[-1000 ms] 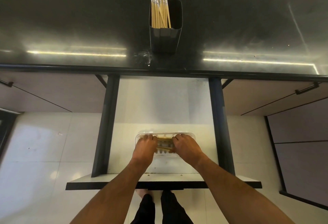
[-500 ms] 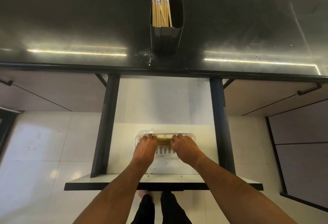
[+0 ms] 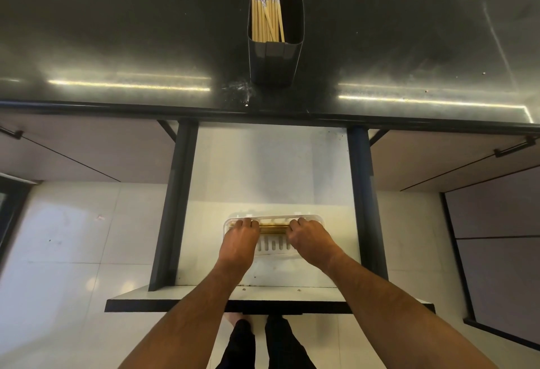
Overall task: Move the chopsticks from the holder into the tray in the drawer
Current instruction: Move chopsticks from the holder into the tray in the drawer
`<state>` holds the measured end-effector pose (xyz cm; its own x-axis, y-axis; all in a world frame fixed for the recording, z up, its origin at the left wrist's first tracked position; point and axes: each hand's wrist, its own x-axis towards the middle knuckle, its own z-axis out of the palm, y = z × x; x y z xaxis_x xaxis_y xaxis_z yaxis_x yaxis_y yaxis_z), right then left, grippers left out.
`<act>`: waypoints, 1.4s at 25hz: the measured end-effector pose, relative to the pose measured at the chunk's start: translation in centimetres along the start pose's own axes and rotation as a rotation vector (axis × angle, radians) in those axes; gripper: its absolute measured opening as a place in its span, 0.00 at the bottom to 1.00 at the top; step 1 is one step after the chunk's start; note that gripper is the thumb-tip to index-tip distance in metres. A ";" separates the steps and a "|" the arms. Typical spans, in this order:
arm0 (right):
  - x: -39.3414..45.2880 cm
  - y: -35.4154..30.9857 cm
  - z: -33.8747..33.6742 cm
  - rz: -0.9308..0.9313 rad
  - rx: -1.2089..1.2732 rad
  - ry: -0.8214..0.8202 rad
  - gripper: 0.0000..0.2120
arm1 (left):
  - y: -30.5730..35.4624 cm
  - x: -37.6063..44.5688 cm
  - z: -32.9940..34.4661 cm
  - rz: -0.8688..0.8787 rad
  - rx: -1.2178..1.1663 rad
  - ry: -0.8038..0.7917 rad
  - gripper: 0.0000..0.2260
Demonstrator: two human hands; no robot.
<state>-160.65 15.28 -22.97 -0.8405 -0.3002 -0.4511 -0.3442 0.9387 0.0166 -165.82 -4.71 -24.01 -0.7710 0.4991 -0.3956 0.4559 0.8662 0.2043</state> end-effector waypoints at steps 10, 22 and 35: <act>0.4 0.2 1.0 0.078 0.134 0.074 0.10 | -0.2 -0.2 -0.1 -0.041 0.008 0.023 0.15; -0.3 -0.2 0.8 0.076 0.117 0.228 0.09 | -0.4 -0.8 -0.2 -0.041 -0.064 0.155 0.12; 0.0 1.7 -4.9 0.285 0.087 0.626 0.28 | -0.5 0.6 -7.0 0.144 -0.046 0.578 0.22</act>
<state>-163.30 16.03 -18.53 -0.9854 -0.0566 0.1605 -0.0615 0.9978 -0.0257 -169.65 -4.67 -18.11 -0.8256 0.5321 0.1875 0.5642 0.7826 0.2631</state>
